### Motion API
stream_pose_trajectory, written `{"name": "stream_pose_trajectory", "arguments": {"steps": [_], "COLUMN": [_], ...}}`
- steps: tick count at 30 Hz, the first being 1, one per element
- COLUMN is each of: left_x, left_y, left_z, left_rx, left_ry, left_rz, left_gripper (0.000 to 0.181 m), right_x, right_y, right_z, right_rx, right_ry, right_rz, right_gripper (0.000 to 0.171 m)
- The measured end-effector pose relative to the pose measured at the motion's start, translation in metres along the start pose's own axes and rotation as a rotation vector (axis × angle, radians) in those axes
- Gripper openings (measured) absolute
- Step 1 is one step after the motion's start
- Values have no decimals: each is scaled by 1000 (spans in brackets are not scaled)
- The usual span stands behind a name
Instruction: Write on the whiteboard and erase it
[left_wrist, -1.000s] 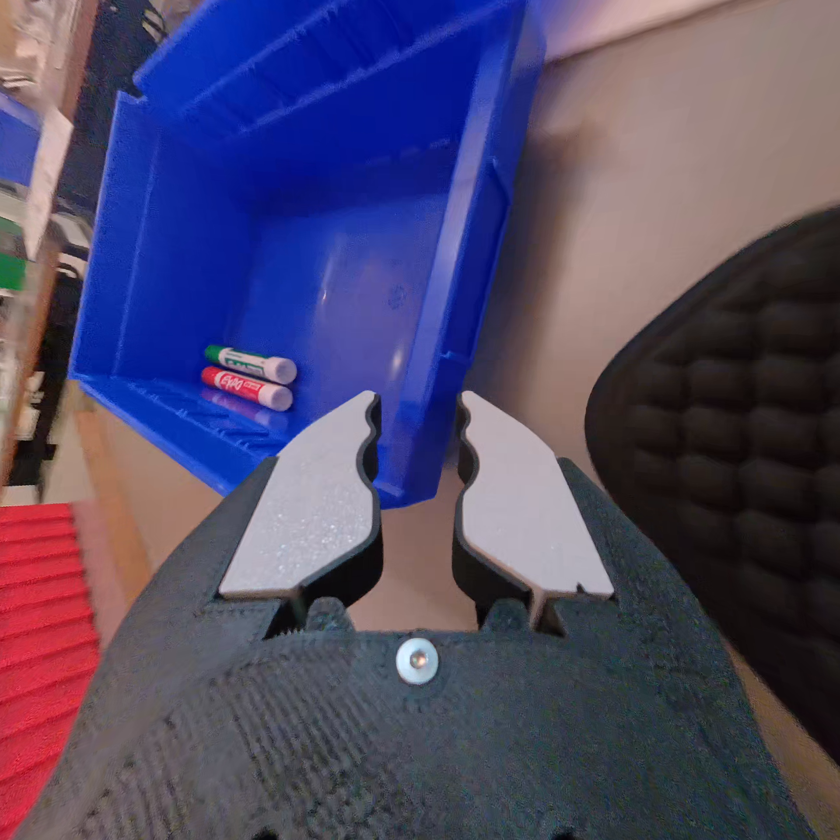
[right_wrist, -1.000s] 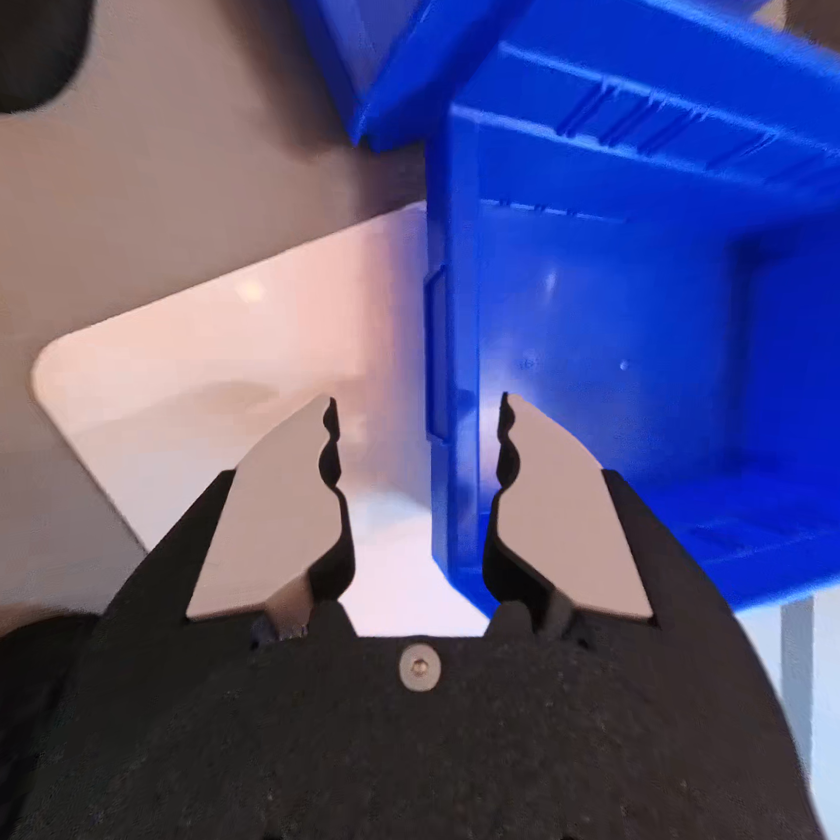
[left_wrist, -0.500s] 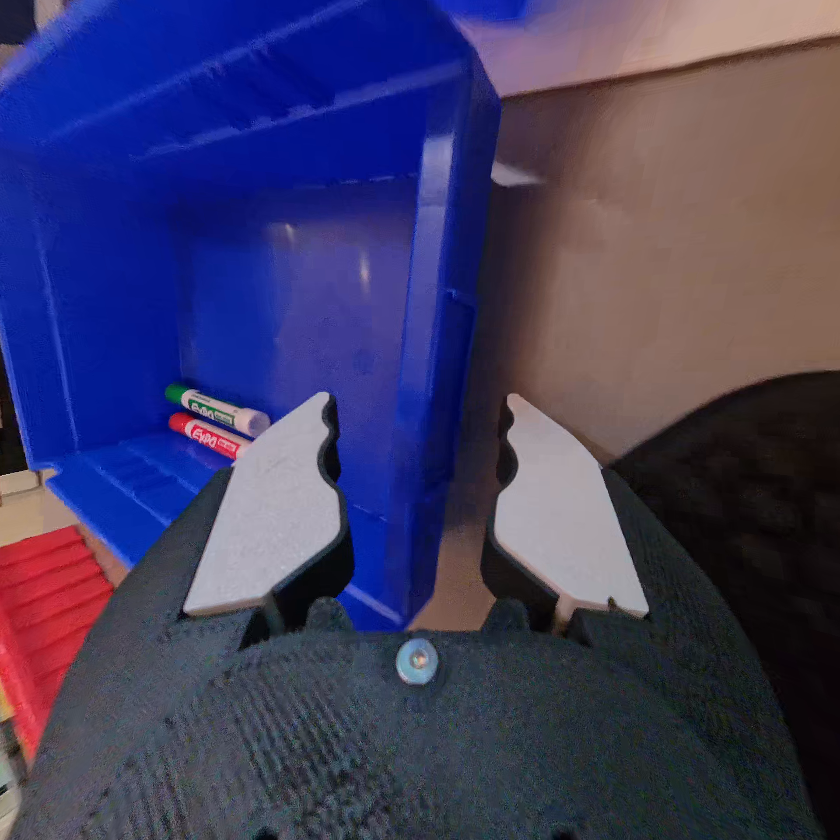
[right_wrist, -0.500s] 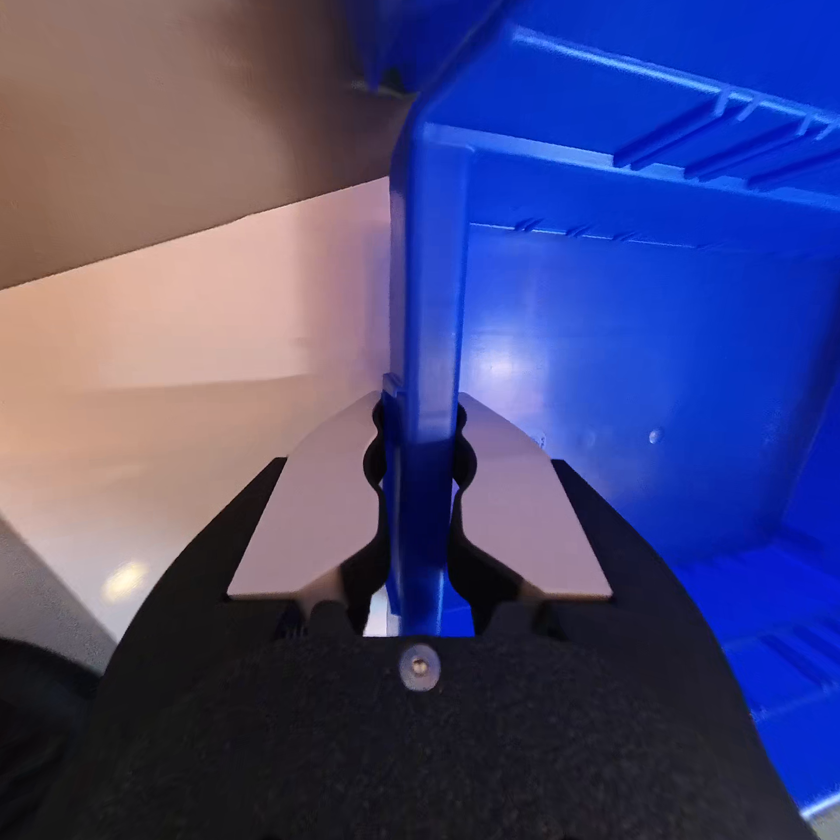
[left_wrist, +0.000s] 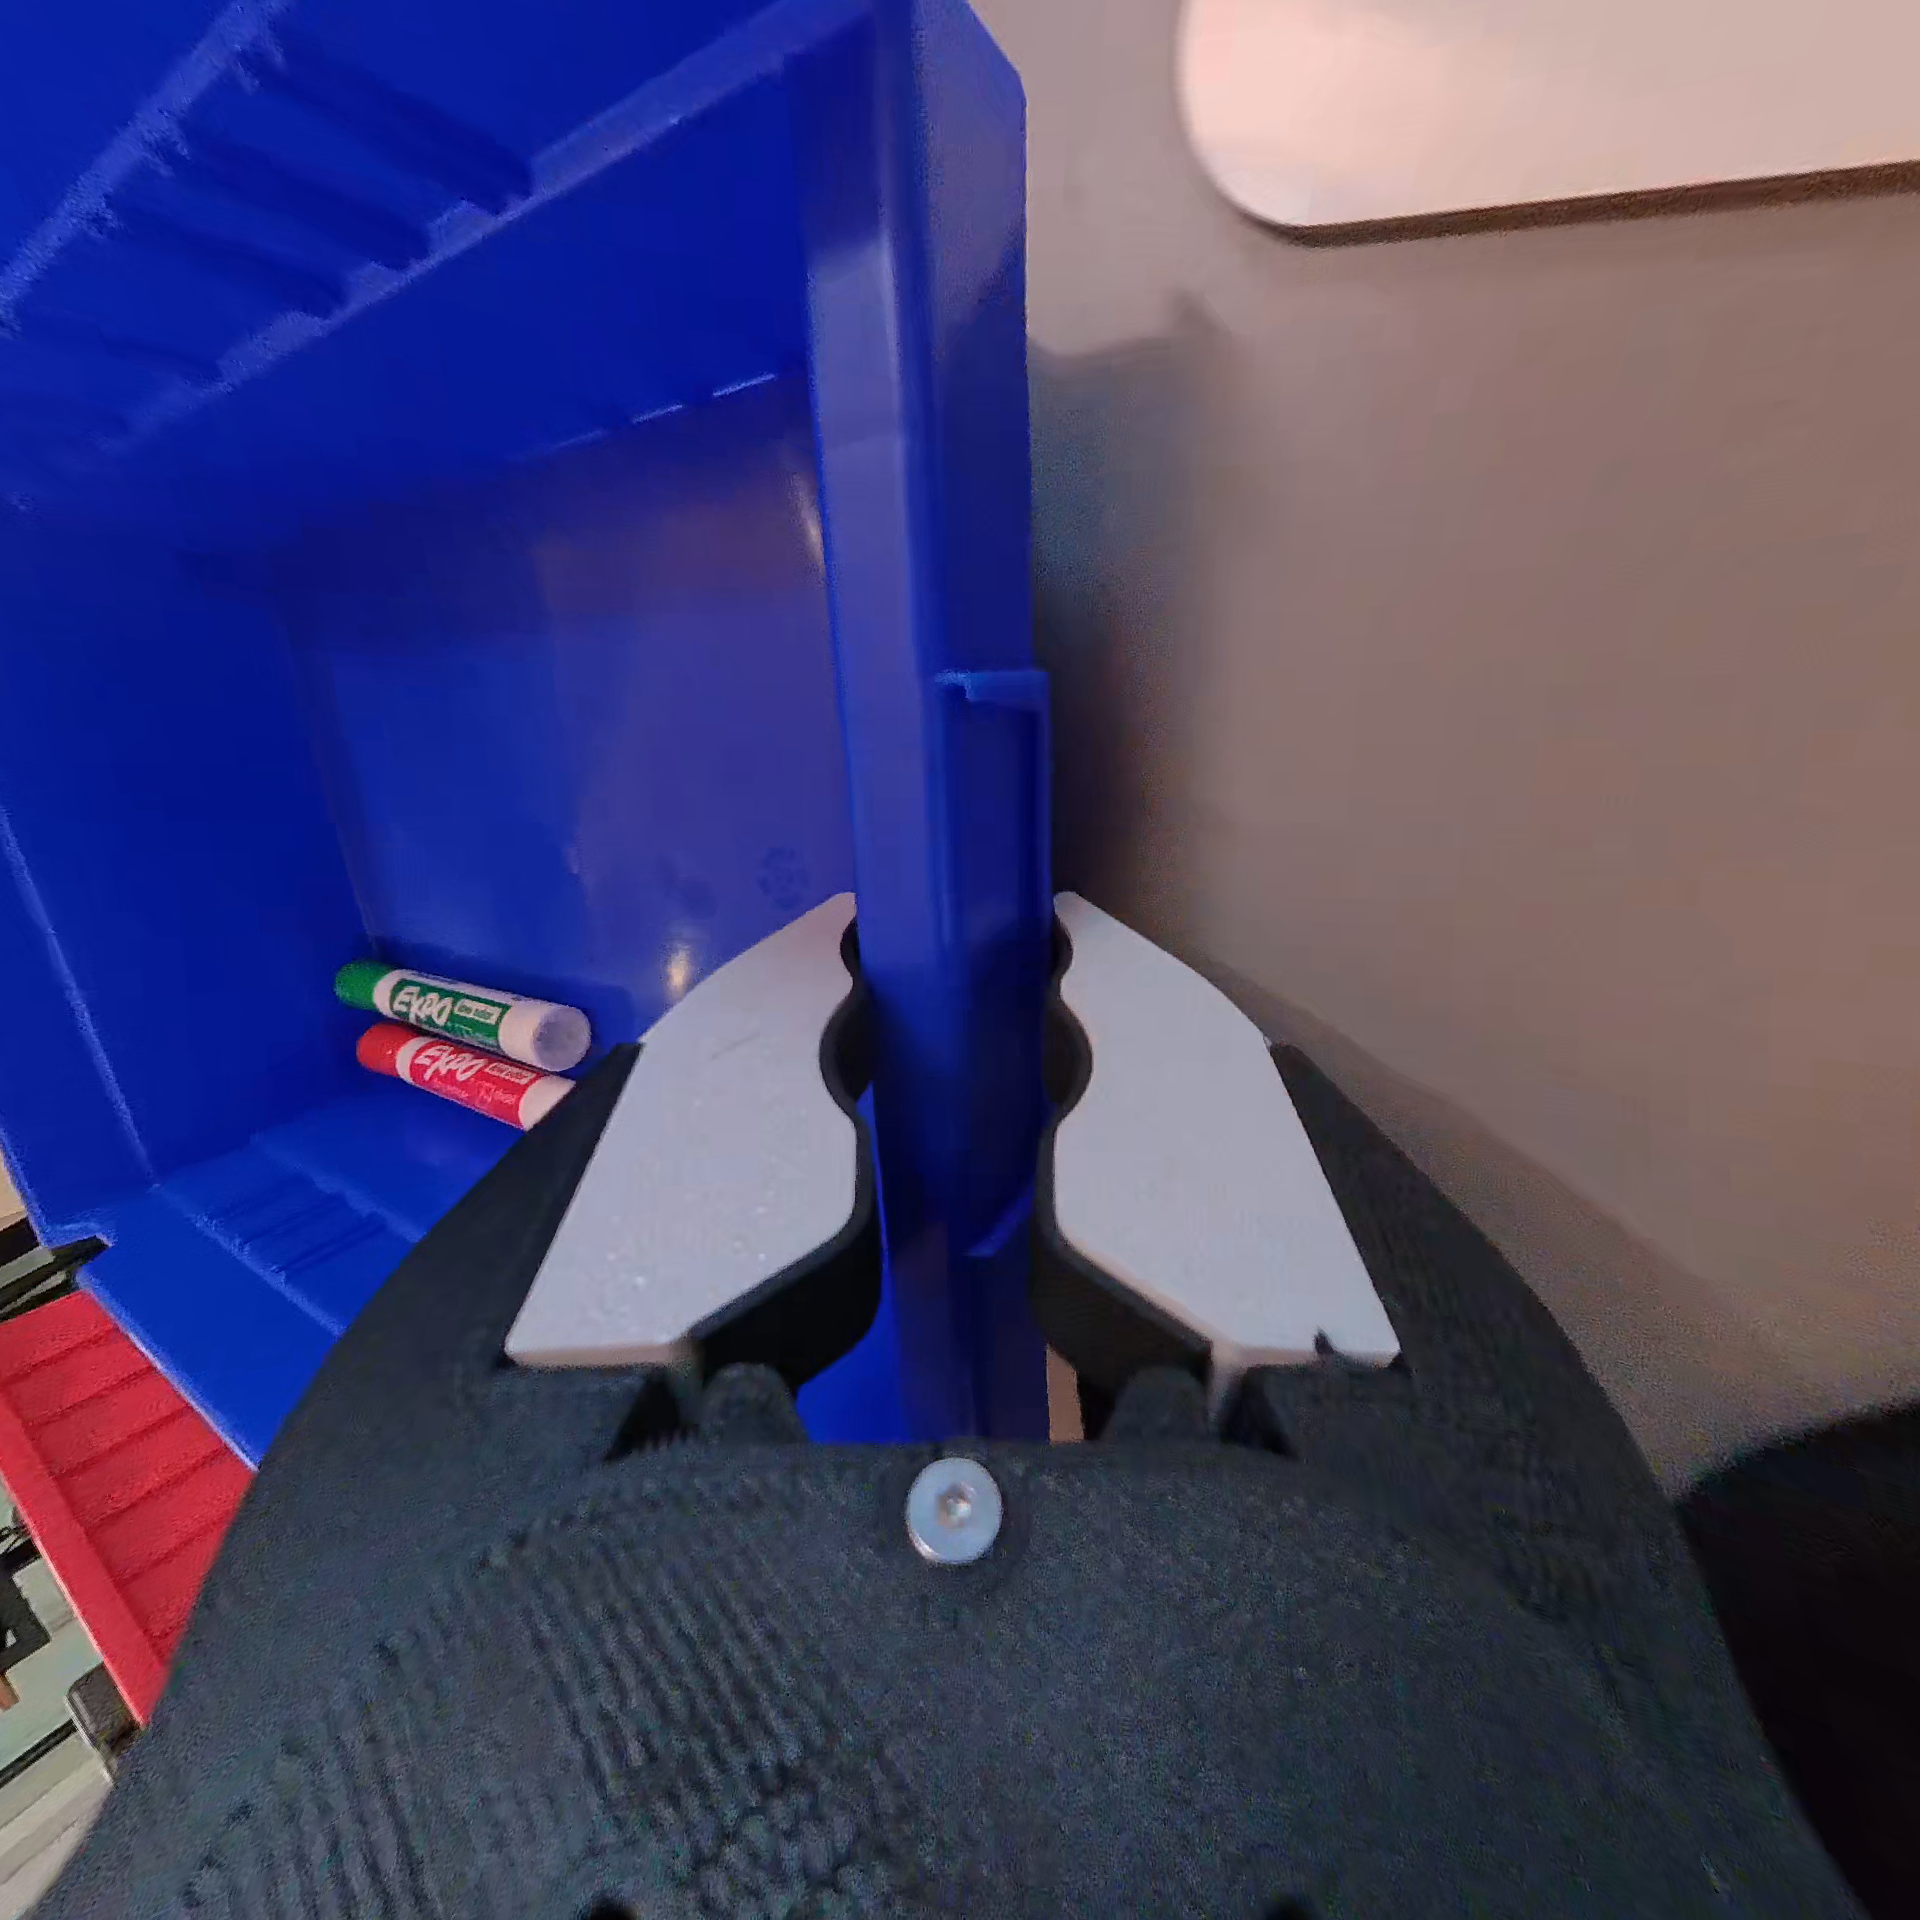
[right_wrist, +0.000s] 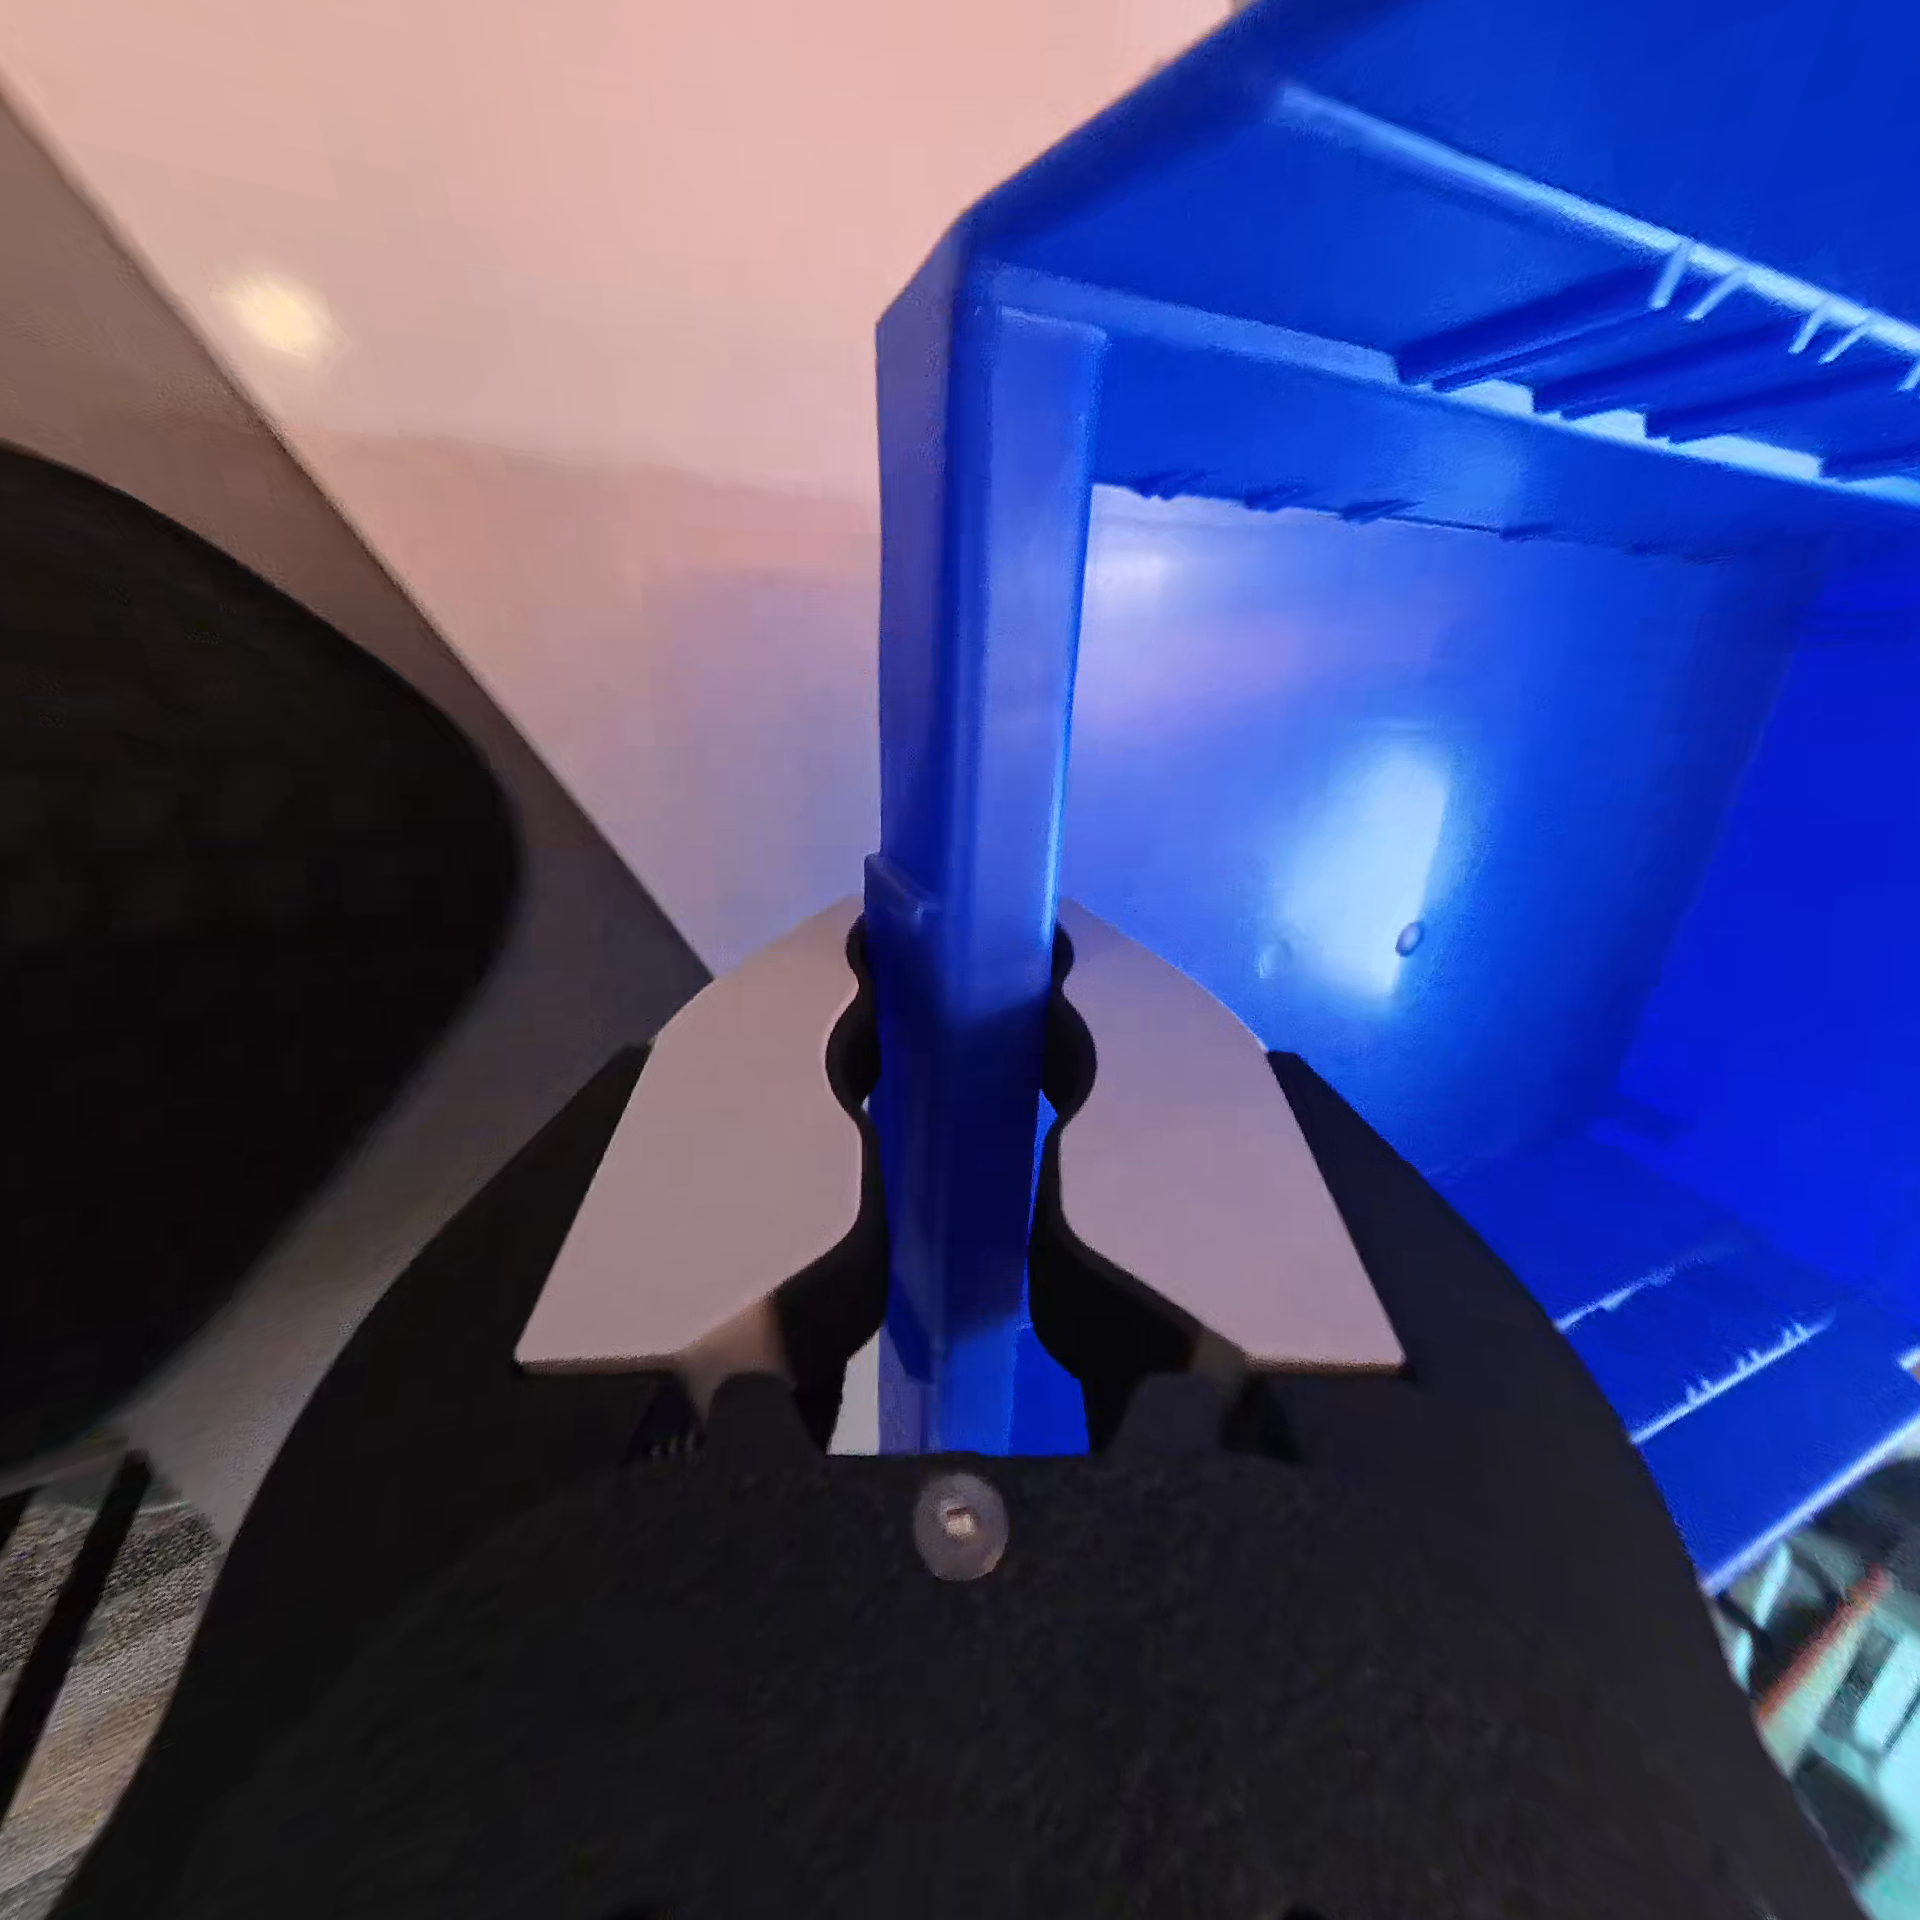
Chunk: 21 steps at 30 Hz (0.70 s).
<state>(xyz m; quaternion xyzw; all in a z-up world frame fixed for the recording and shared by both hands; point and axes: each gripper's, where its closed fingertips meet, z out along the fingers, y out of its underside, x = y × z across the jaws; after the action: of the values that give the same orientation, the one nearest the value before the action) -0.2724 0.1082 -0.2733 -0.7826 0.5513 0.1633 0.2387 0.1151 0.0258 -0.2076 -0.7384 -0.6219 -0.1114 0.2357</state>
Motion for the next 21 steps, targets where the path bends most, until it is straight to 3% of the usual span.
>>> {"name": "stream_pose_trajectory", "arguments": {"steps": [5, 9, 16, 21], "left_x": [-28, -36, -43, -63], "left_y": [-2, -5, -6, 6], "left_z": [17, 23, 28, 36], "left_rx": [-1, -16, -22, -9], "left_ry": [-31, -51, -48, -84], "left_rz": [-28, -38, -67, -136], "left_gripper": [30, 31, 31, 32], "right_x": [71, 104, 131, 135], "right_y": [97, 137, 134, 108], "right_z": [49, 91, 110, 80], "right_rx": [-135, -144, -63, 76], "right_ry": [74, 58, 139, 262], "right_rz": [85, 149, 134, 221], "right_gripper": [29, 29, 31, 41]}}
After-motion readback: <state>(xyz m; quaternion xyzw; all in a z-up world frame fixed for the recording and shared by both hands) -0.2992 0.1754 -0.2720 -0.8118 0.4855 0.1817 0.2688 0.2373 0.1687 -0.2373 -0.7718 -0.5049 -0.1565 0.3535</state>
